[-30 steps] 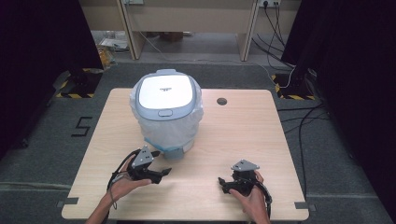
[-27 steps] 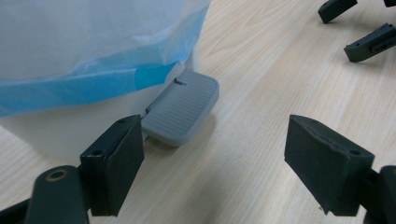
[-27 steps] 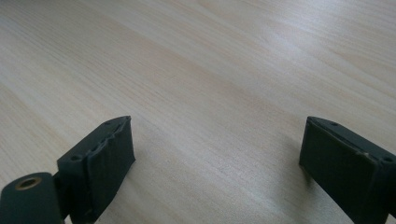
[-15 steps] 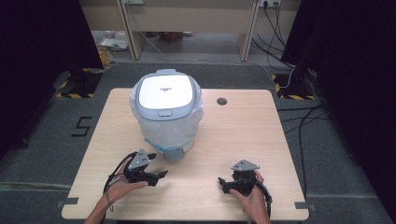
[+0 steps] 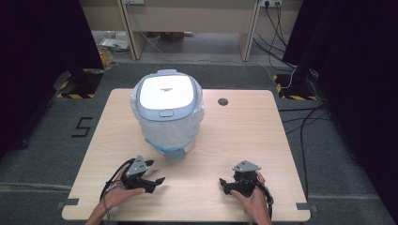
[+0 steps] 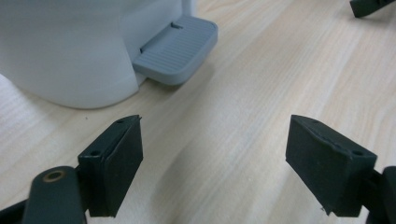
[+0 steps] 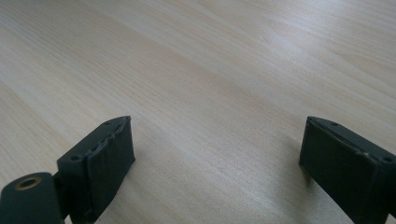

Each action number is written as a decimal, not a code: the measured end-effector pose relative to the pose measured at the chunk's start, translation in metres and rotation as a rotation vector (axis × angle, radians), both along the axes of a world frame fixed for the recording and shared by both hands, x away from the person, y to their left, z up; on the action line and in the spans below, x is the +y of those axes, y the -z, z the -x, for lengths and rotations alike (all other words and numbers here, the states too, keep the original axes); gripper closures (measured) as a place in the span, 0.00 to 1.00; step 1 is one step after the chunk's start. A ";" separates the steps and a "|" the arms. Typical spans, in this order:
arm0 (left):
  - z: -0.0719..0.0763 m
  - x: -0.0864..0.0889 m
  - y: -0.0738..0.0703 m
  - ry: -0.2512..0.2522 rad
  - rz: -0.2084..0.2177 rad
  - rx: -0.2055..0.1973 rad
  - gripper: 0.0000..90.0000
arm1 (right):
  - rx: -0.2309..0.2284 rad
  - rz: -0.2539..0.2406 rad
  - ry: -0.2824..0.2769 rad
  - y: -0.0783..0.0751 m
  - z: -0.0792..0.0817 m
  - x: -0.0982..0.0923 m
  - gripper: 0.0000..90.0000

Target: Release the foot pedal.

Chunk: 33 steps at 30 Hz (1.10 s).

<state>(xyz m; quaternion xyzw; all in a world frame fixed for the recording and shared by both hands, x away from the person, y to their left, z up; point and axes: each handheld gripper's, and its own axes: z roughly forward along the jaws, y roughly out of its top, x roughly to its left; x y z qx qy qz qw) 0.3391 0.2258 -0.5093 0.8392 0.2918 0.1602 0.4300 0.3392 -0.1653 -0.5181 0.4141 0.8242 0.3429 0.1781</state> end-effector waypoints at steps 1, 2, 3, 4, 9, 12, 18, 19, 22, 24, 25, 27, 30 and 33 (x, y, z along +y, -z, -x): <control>0.001 0.001 0.001 0.002 -0.002 0.001 0.21 | -0.001 -0.001 0.000 0.000 0.000 0.000 0.11; 0.003 0.001 0.002 0.001 -0.005 -0.001 0.21 | -0.001 -0.001 0.000 0.000 0.000 0.000 0.11; 0.004 0.002 0.002 0.004 -0.010 0.002 0.20 | -0.001 -0.001 0.001 0.000 0.000 0.000 0.11; 0.005 0.003 0.003 0.006 -0.015 0.003 0.20 | -0.001 -0.001 0.000 0.000 0.000 0.000 0.11; 0.011 0.006 0.006 0.011 -0.029 0.013 0.20 | -0.001 -0.001 0.000 0.000 0.000 0.000 0.11; 0.014 0.008 0.009 0.014 -0.039 0.021 0.20 | -0.001 -0.001 0.000 0.000 0.000 0.000 0.11; 0.020 0.012 0.012 0.014 -0.046 0.033 0.20 | -0.001 -0.001 0.000 0.000 0.000 0.000 0.11; 0.021 0.013 0.012 0.015 -0.050 0.032 0.20 | 0.000 0.000 0.000 0.000 0.000 0.000 0.11; 0.024 0.013 0.011 0.016 -0.051 0.031 0.20 | 0.000 0.000 -0.001 0.000 0.000 0.000 0.11; 0.027 0.013 0.012 0.022 -0.068 0.032 0.20 | 0.000 0.000 0.000 0.000 0.000 0.000 0.11; 0.028 0.013 0.012 0.019 -0.073 0.027 0.20 | 0.000 0.000 0.000 0.000 0.000 0.000 0.11; 0.030 0.014 0.014 0.025 -0.081 0.033 0.20 | 0.000 0.000 0.000 0.000 0.000 0.000 0.11; 0.032 0.017 0.014 0.015 -0.081 0.033 0.20 | -0.001 -0.001 0.000 0.000 0.000 0.000 0.11; 0.033 0.021 0.015 0.004 -0.070 0.053 0.20 | 0.000 0.000 0.000 0.000 0.000 0.000 0.11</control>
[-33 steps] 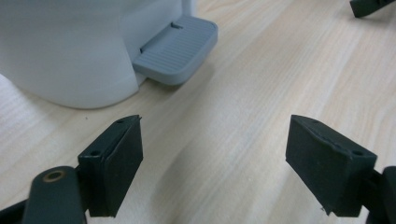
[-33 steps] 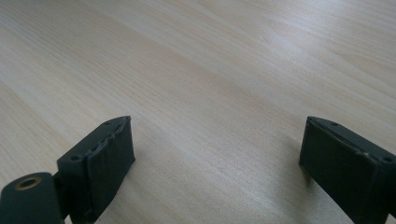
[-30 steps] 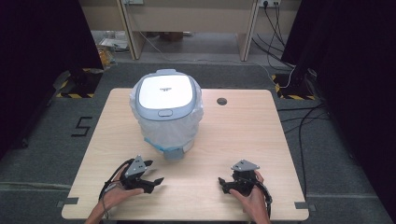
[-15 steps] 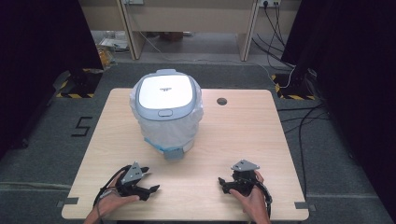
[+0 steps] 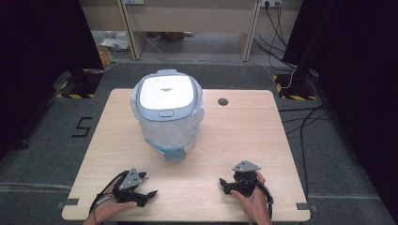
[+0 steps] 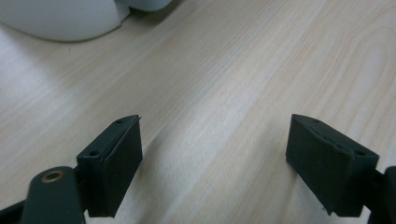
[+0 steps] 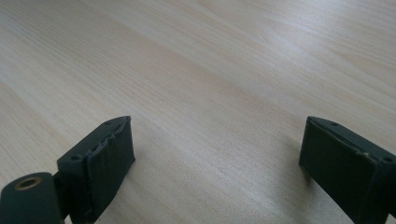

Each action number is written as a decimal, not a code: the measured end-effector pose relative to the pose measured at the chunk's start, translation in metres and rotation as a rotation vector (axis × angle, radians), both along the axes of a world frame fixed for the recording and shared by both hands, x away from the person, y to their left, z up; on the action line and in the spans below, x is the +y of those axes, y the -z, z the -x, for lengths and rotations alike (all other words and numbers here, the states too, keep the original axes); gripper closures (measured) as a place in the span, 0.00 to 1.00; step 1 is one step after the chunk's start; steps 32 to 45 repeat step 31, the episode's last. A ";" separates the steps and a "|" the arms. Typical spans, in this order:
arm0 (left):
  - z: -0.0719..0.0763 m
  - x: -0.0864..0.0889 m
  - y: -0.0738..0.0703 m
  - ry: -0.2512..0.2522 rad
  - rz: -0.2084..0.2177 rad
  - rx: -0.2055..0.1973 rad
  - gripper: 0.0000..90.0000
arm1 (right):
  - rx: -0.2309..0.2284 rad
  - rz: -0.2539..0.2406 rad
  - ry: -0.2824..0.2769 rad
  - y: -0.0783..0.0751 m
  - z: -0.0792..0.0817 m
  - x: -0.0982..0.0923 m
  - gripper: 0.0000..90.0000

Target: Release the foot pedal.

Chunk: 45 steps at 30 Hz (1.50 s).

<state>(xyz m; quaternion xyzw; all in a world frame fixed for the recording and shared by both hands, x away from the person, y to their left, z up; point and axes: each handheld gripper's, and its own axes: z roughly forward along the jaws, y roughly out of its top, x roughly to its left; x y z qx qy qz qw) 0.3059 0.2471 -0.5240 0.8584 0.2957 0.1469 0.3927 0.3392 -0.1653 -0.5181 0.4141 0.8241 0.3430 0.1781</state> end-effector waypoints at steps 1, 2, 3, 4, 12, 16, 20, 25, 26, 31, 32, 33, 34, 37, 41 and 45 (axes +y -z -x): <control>0.000 0.002 0.001 -0.004 0.014 0.026 0.19 | -0.001 -0.001 0.000 0.000 0.000 0.000 0.11; 0.000 0.005 0.000 -0.003 0.012 0.040 0.19 | -0.001 -0.001 0.001 0.000 0.000 0.000 0.11; 0.001 0.007 0.000 -0.004 0.012 0.039 0.18 | 0.000 0.000 0.000 0.000 0.000 0.000 0.11; 0.001 0.009 0.000 -0.006 0.010 0.043 0.18 | -0.001 -0.001 0.001 0.000 0.000 0.000 0.11; 0.011 0.021 0.001 -0.023 0.012 0.039 0.18 | -0.001 -0.001 0.001 0.000 0.000 0.000 0.11; 0.012 0.021 0.001 -0.031 0.014 0.040 0.18 | -0.001 -0.001 0.001 0.000 0.000 0.000 0.11; 0.011 0.021 0.001 -0.028 0.018 0.041 0.18 | -0.001 -0.001 0.001 0.000 0.000 0.000 0.11; 0.011 0.021 0.001 -0.029 0.022 0.041 0.18 | -0.001 -0.001 0.001 0.000 0.000 0.000 0.11; 0.011 0.021 0.001 -0.031 0.026 0.041 0.18 | -0.001 -0.001 0.001 0.000 0.000 0.000 0.11; 0.011 0.021 0.001 -0.031 0.027 0.042 0.19 | -0.001 -0.001 0.001 0.000 0.000 0.000 0.11; 0.011 0.021 0.001 -0.031 0.027 0.042 0.19 | -0.001 -0.001 0.001 0.000 0.000 0.000 0.11; 0.011 0.021 0.001 -0.031 0.027 0.042 0.19 | -0.001 -0.001 0.001 0.000 0.000 0.000 0.11; 0.011 0.021 0.001 -0.031 0.027 0.042 0.19 | -0.001 -0.001 0.001 0.000 0.000 0.000 0.11; 0.011 0.021 0.001 -0.031 0.027 0.042 0.19 | -0.001 -0.001 0.001 0.000 0.000 0.000 0.11; 0.011 0.021 0.001 -0.031 0.027 0.042 0.19 | -0.001 -0.001 0.001 0.000 0.000 0.000 0.11; 0.011 0.021 0.001 -0.031 0.027 0.042 0.19 | -0.001 -0.001 0.001 0.000 0.000 0.000 0.11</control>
